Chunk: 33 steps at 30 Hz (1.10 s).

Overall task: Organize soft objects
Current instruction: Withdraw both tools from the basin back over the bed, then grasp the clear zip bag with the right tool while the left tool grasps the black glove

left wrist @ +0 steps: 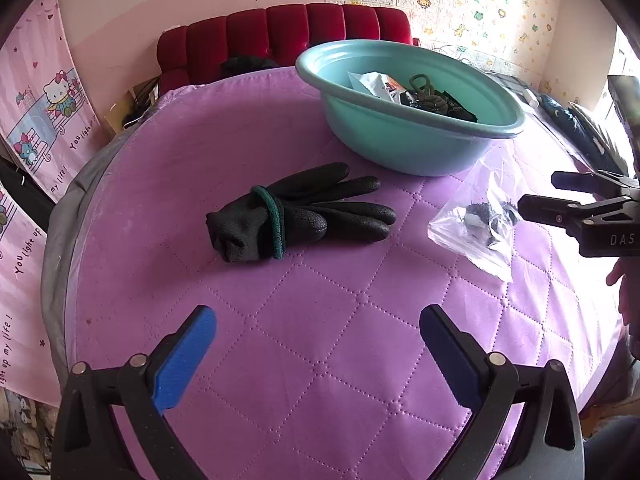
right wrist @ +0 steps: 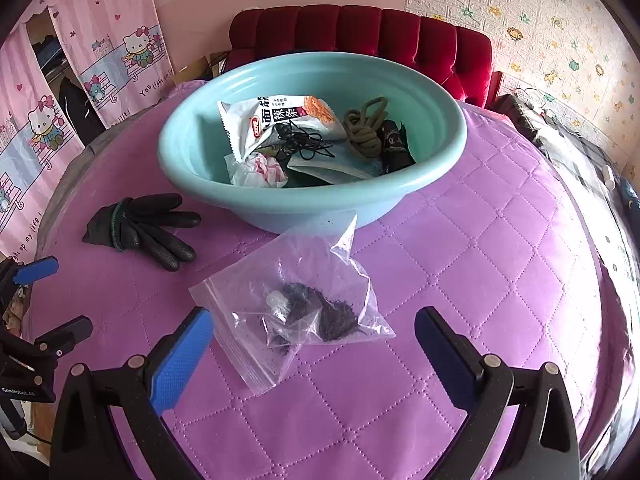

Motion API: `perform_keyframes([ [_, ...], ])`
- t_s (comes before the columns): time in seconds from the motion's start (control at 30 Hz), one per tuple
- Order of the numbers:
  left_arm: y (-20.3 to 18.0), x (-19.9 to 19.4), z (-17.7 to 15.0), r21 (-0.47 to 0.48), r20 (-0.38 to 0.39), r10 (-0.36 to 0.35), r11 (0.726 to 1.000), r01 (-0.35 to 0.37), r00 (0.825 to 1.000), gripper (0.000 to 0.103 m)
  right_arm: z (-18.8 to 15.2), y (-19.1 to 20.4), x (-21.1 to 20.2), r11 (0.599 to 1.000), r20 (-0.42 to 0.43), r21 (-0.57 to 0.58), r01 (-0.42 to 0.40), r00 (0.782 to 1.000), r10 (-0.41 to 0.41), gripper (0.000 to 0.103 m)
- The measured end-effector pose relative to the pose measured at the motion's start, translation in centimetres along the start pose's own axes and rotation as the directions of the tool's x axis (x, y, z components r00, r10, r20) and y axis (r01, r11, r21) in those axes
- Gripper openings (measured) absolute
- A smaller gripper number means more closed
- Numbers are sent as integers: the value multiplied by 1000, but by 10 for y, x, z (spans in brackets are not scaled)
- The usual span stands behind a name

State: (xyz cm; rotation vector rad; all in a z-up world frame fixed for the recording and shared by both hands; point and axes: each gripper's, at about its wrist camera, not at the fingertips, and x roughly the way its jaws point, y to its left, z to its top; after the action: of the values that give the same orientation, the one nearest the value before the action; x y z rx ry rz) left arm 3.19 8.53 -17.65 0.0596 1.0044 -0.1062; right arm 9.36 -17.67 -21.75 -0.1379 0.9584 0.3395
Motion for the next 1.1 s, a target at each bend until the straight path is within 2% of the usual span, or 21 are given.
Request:
perform_keyframes([
  [0.7,17,26,1,-51,-48,-8,999,6,999,103,13,15,65,998,-108,-56,-24,994,18,103],
  [0.77,19,28,3,-53,-50,-10,999,8,999,103,12,15,67,998,-114,-53,-29,993,23,95],
  [0.8,19,29,3,-52,-51,-10,999,7,999,103,13,13,68,998,-112,-47,-31,993,26,82],
  [0.87,20,29,5,-50,-50,-9,999,7,999,103,14,10,69,999,-103,-36,-36,994,32,70],
  [0.9,20,30,6,-50,-49,-11,999,8,999,103,14,10,69,999,-108,-35,-41,993,37,57],
  [1.0,19,33,10,-45,-50,-12,999,10,999,103,11,11,68,997,-116,-41,-71,991,66,46],
  [1.1,18,36,13,-46,-51,-17,999,14,999,103,10,16,64,995,-109,-59,-84,991,77,42],
])
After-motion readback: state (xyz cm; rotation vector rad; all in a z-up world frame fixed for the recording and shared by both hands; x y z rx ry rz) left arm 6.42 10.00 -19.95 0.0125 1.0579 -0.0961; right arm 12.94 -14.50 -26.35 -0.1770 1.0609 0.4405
